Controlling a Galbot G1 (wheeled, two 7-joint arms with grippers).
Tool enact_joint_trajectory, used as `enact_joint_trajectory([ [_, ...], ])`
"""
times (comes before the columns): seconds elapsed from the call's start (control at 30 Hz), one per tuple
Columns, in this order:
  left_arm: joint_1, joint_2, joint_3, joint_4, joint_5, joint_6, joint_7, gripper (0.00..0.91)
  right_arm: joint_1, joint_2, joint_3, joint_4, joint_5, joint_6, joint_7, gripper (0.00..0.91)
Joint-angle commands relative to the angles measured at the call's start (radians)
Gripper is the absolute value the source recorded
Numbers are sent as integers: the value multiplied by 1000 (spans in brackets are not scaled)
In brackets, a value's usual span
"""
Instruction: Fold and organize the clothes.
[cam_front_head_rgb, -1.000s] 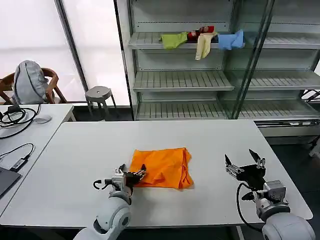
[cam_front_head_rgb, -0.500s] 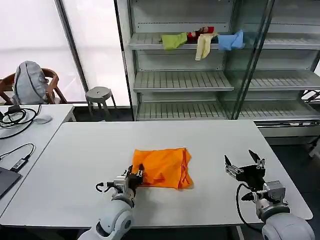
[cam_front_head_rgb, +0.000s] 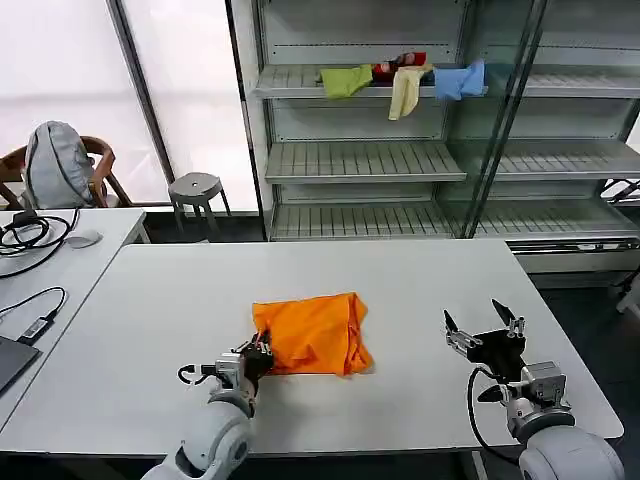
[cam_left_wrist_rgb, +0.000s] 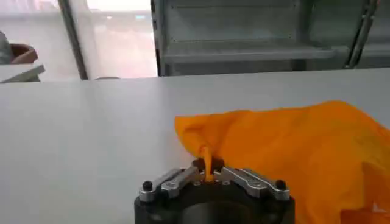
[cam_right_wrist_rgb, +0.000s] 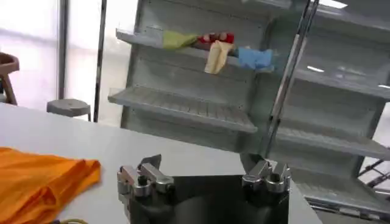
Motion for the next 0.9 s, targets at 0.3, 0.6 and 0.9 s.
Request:
enact_joint_trajectory([
  [0.3,248,433,-792,-143,-78,17,333,20,70,7,-49,-30,1,6,-12,907],
  [0.6,257,418,-755,-280,-6,16,378,20,52,3,-33,-28,2,16,-20,907],
  [0.9,146,134,-102,-368,162,12,358,20,-11,-11,7,-4,0,13,-14,907],
])
